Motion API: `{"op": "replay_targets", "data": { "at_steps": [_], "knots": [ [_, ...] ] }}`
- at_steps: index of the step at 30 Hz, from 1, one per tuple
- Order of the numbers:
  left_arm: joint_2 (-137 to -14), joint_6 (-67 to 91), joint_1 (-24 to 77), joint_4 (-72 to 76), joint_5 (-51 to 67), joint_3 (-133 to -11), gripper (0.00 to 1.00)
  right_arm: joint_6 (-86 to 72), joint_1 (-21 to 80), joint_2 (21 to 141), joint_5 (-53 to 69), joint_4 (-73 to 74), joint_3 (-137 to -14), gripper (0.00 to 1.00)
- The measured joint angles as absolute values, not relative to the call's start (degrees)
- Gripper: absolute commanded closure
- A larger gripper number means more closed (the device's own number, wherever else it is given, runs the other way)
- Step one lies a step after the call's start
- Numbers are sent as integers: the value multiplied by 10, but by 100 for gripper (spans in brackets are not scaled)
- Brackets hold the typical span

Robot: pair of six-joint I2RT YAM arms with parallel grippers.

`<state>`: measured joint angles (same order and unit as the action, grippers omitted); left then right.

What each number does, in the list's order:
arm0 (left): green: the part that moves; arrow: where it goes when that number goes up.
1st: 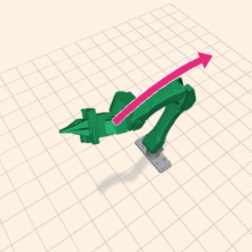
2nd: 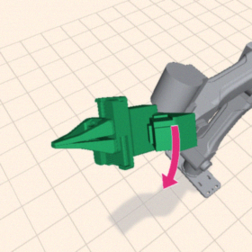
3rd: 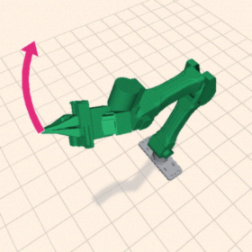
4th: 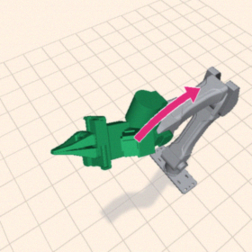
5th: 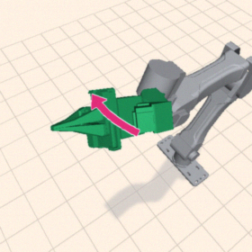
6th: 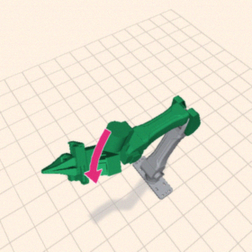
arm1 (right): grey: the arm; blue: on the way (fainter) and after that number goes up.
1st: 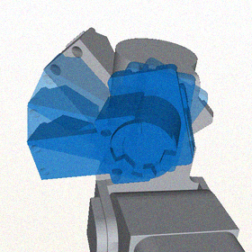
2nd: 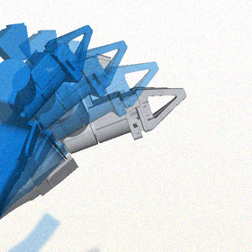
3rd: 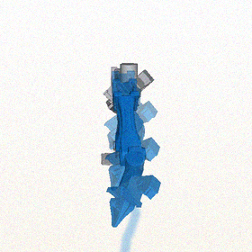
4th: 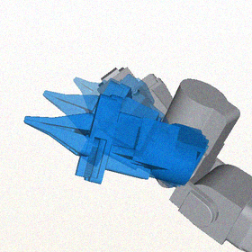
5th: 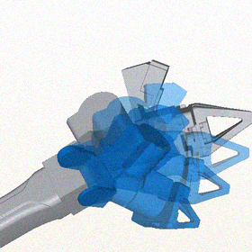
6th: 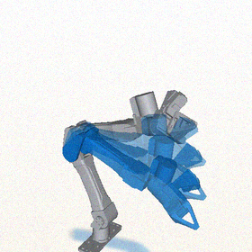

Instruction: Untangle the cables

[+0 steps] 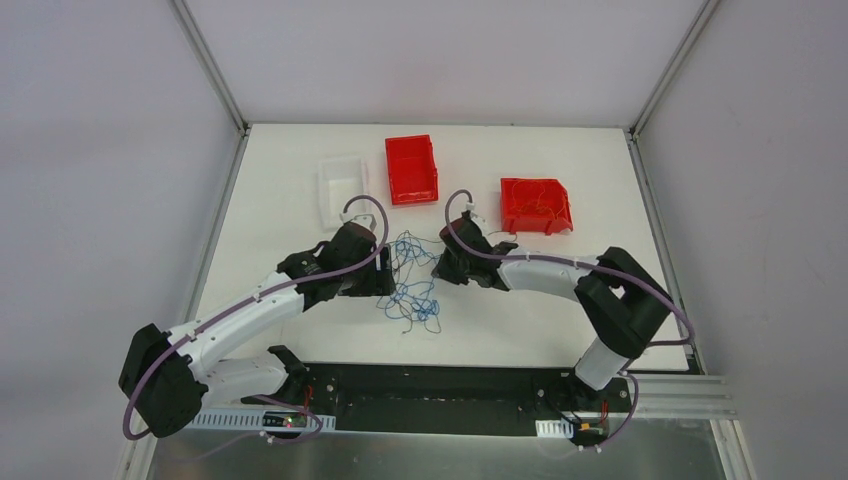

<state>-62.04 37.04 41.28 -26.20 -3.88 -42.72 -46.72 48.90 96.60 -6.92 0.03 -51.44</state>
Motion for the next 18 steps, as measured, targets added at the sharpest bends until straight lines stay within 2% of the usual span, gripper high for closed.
{"op": "replay_targets", "data": {
  "at_steps": [10,18],
  "knots": [
    [-609,348,413,-268,-59,-434,30,-375,486,801,-81,53,-572,100],
    [-609,284,413,-269,-62,-537,27,-322,475,746,-24,90,-700,100]
  ]
}}
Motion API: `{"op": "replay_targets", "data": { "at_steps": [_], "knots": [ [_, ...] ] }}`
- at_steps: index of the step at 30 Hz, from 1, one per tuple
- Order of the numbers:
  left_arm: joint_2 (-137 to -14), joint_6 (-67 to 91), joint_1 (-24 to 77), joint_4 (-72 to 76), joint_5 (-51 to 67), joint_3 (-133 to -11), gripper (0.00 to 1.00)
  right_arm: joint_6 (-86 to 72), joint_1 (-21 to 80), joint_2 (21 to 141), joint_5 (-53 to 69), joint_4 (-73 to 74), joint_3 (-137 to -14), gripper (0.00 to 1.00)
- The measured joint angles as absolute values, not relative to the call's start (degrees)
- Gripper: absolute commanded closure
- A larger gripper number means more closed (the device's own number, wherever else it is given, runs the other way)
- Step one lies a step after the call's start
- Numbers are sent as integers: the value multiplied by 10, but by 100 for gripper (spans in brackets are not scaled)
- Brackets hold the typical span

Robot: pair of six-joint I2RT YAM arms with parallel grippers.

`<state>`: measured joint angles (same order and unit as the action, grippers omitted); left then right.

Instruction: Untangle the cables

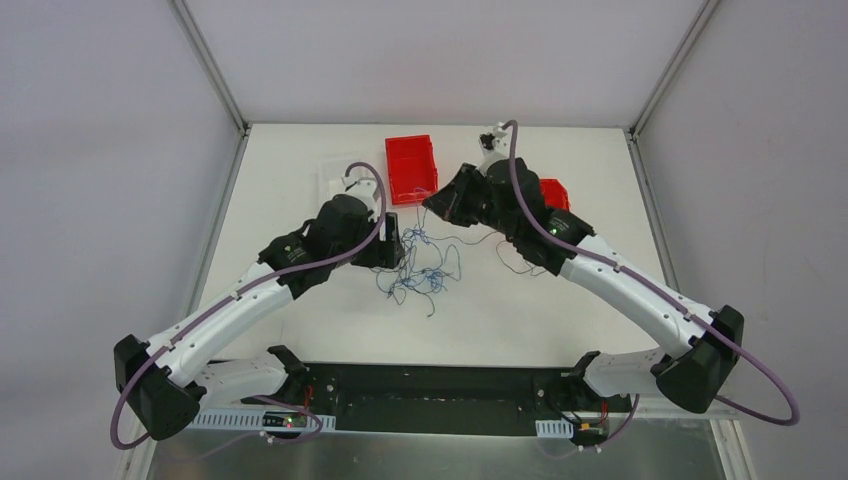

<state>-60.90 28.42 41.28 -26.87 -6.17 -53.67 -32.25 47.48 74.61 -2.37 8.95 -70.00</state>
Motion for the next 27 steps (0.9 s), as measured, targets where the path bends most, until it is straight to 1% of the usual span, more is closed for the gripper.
{"op": "replay_targets", "data": {
  "at_steps": [7,13,17,22,23,24,26,27],
  "knots": [
    [-609,208,413,-222,15,-625,25,-315,462,743,39,119,-768,100],
    [-610,169,413,-183,56,-635,22,-315,452,743,76,137,-812,100],
    [-627,156,413,-168,65,-648,21,-315,447,743,95,143,-843,100],
    [-672,154,413,-143,52,-679,23,-323,441,742,109,144,-873,100],
    [-678,154,413,-138,48,-681,26,-324,440,742,110,144,-878,100],
    [-686,153,413,-132,42,-682,31,-326,439,742,112,144,-882,100],
    [-700,154,413,-121,37,-682,42,-331,435,741,117,144,-890,100],
    [-706,154,413,-116,35,-682,49,-333,434,741,119,145,-894,100]
  ]
}}
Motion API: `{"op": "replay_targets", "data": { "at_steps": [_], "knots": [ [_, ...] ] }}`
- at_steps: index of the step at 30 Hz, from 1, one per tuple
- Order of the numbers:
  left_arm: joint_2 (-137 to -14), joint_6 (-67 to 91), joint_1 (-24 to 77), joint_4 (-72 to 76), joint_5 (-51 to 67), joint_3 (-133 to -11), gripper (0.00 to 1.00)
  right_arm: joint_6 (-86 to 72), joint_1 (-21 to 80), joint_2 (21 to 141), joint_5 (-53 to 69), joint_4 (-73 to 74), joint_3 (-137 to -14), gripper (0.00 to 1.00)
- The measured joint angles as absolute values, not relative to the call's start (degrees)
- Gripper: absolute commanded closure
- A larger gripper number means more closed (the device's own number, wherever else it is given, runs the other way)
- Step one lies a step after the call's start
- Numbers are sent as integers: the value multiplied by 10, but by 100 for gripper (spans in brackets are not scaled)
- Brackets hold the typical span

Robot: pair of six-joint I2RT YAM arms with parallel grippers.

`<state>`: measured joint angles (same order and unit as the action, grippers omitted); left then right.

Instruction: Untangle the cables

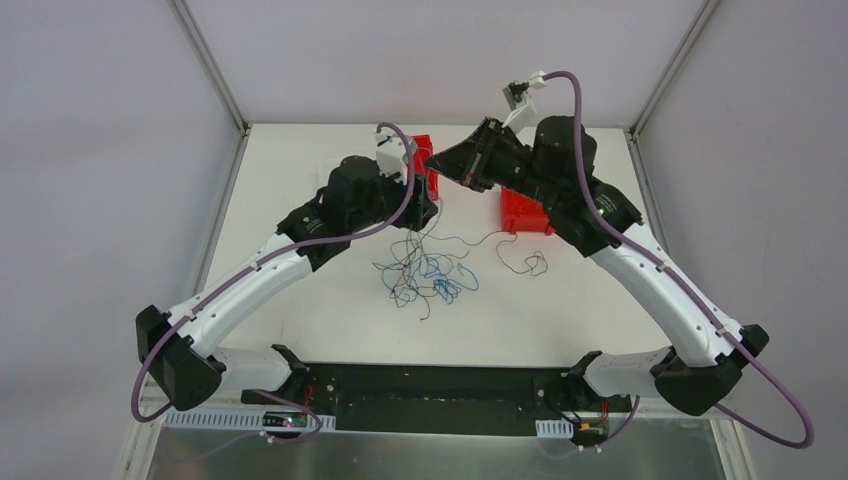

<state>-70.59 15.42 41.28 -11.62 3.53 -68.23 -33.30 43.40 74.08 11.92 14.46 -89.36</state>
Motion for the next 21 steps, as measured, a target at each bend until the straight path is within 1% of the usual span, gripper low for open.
{"op": "replay_targets", "data": {
  "at_steps": [2,3,4,5,6,9,12,17,21],
  "knots": [
    [-718,155,413,-107,29,-682,64,-337,429,738,125,145,-900,100],
    [-722,156,413,-104,27,-682,68,-339,427,735,127,146,-901,100],
    [-724,157,413,-103,25,-682,70,-340,426,732,128,146,-901,100],
    [-725,158,413,-102,23,-682,69,-341,423,728,129,147,-901,100],
    [-725,157,413,-100,23,-682,63,-342,421,724,130,148,-901,100],
    [-721,156,413,-92,23,-681,40,-346,409,710,129,148,-897,100],
    [-708,155,413,-93,25,-670,28,-349,396,702,127,148,-888,100],
    [-665,161,413,-110,15,-638,20,-348,377,725,125,149,-888,100],
    [-635,178,413,-162,-43,-630,16,-342,361,787,126,152,-922,100]
  ]
}}
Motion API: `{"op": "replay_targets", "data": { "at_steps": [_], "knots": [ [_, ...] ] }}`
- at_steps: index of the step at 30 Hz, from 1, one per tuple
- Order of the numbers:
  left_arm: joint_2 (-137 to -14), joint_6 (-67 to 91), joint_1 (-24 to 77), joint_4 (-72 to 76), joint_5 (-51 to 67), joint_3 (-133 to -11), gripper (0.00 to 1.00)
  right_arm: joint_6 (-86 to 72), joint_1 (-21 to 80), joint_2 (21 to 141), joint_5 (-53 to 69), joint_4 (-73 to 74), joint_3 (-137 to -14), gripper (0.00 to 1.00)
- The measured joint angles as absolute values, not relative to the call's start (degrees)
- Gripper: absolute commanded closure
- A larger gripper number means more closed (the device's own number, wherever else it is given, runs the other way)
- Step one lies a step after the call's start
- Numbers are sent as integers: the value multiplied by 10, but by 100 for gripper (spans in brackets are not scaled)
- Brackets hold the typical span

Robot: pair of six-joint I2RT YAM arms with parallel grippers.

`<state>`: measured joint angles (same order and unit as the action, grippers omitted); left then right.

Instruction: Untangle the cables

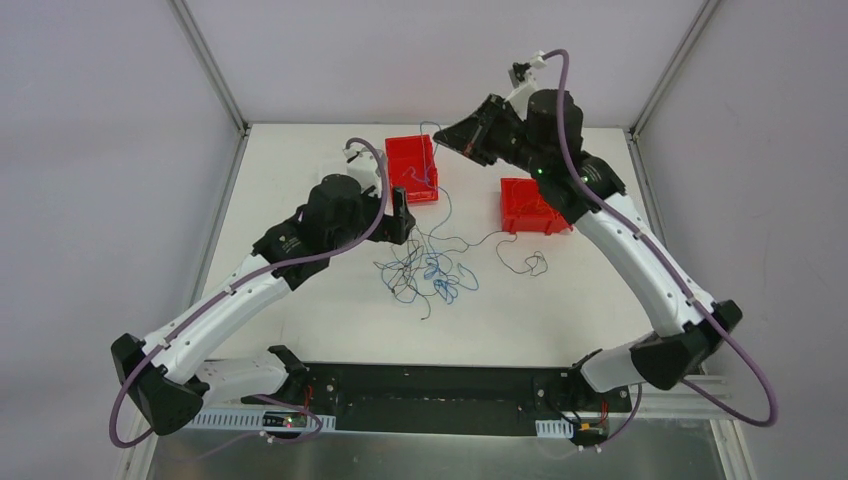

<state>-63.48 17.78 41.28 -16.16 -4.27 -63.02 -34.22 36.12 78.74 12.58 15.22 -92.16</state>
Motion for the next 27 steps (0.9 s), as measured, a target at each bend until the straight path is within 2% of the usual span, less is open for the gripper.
{"op": "replay_targets", "data": {
  "at_steps": [13,22,27],
  "knots": [
    [-596,218,404,-324,-174,-629,14,-330,301,1042,140,115,-1121,100],
    [-583,217,400,-359,-206,-627,14,-331,267,1246,164,30,-1273,100],
    [-583,216,396,-367,-216,-623,13,-331,252,1303,173,10,-1301,100]
  ]
}}
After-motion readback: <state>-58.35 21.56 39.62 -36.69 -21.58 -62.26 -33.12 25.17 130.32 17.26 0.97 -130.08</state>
